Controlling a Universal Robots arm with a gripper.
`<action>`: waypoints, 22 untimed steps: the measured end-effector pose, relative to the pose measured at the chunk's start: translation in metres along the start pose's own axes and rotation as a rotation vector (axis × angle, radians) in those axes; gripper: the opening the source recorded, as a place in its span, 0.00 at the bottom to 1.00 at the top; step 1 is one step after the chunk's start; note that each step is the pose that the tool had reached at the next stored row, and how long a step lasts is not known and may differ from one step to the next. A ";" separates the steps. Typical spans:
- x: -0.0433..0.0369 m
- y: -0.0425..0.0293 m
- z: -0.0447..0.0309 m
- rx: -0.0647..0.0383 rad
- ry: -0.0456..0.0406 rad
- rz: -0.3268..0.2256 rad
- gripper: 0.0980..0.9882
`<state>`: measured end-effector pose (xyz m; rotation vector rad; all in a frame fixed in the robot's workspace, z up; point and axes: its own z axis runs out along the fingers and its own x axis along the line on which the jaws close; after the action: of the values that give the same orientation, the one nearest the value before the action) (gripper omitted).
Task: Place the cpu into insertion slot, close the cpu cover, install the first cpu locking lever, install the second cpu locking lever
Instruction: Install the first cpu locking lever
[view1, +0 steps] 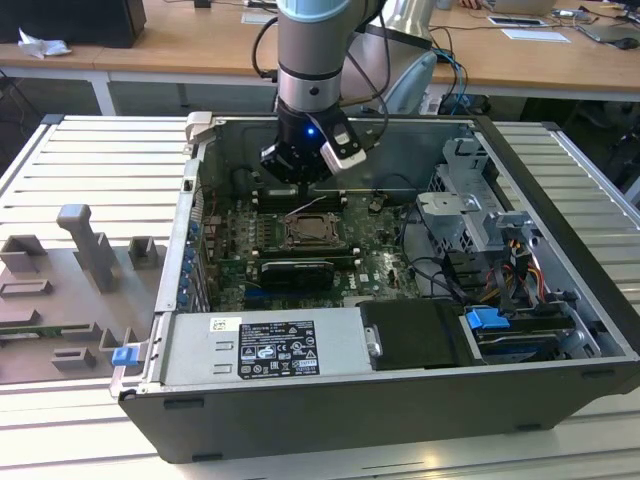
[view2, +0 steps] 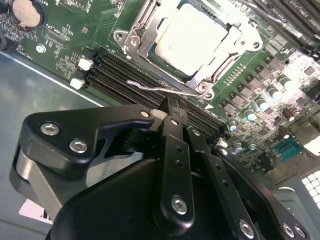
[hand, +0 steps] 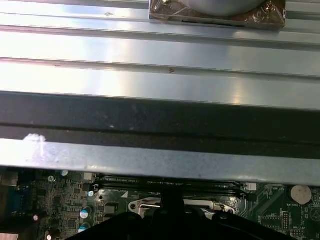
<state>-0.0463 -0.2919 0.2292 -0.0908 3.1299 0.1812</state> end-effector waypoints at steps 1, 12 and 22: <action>-0.0003 -0.0001 0.0009 -0.002 -0.0003 0.000 0.01; -0.0179 -0.0018 0.0088 -0.002 0.0000 0.000 0.01; -0.0231 -0.0025 0.0150 -0.002 -0.0001 0.000 0.01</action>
<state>-0.0230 -0.2913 0.2142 -0.0907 3.1297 0.1848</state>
